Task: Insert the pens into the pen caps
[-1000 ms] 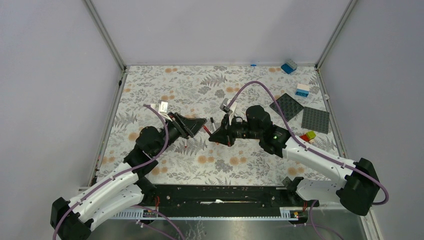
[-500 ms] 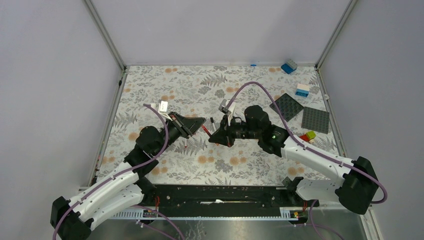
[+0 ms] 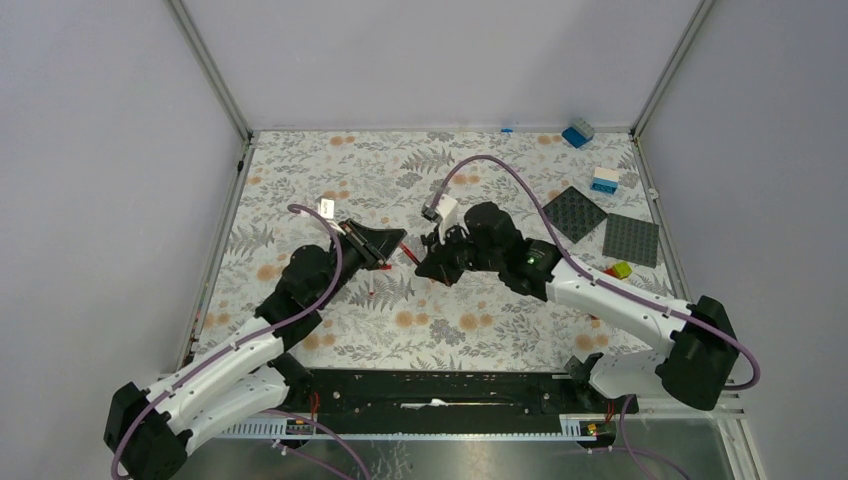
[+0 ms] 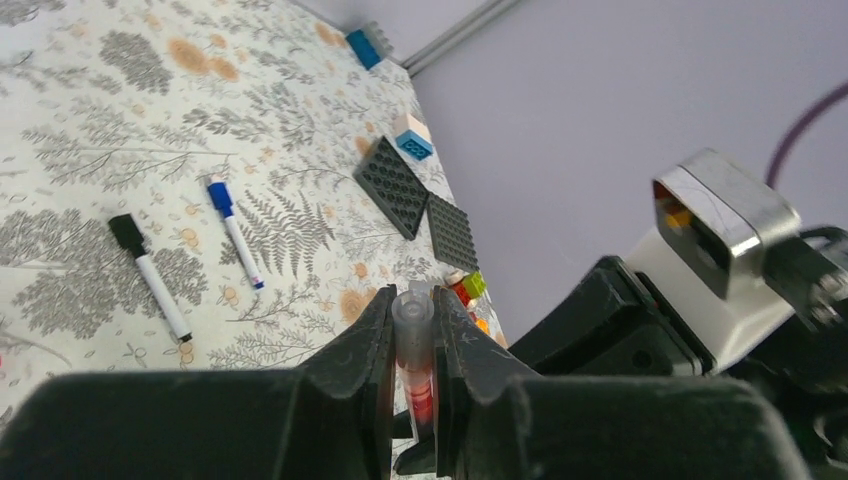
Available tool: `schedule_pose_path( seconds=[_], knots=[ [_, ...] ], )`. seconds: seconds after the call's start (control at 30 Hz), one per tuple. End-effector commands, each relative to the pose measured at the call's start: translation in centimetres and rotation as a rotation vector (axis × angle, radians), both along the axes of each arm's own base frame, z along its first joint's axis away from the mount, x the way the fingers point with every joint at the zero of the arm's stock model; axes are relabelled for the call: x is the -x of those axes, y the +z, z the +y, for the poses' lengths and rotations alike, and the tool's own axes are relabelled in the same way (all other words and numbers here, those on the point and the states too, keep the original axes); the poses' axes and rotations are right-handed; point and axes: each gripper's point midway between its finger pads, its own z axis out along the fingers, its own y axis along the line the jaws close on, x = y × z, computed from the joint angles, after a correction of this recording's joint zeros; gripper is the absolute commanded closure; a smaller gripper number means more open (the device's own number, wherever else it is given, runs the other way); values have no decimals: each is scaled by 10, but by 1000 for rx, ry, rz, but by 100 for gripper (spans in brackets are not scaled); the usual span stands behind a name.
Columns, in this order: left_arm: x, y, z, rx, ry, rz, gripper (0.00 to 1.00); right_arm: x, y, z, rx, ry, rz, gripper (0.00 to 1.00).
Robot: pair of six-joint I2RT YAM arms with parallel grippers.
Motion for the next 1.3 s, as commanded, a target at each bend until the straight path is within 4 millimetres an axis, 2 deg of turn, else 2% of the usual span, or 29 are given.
schedule_pose_path(
  seconds=[0.0, 0.2, 0.3, 0.57, 0.73, 0.83, 0.97, 1.1, 1.27],
  knots=[
    [10, -34, -12, -46, -62, 150, 100, -59, 39, 0, 31, -245, -184, 100],
    [-1, -69, -6, -147, 38, 383, 100, -78, 33, 5, 166, -352, -270, 100],
    [-2, -75, -6, -169, 51, 422, 100, -82, 28, 8, 206, -362, -290, 100],
    [-2, -76, -7, -156, 51, 425, 100, -76, 24, 9, 188, -350, -275, 100],
    [-4, -66, -8, -130, 44, 384, 98, -68, 19, 8, 175, -323, -253, 100],
    [-4, -56, -7, -111, 40, 341, 92, -59, 14, 7, 158, -300, -229, 100],
    [-4, -43, -1, -96, 61, 289, 78, -49, 4, 0, 154, -288, -193, 100],
    [-4, -26, 11, -93, 94, 229, 66, -37, -10, -12, 156, -291, -158, 100],
    [0, -10, 28, -95, 142, 167, 46, -31, -24, -27, 166, -336, -122, 100]
  ],
)
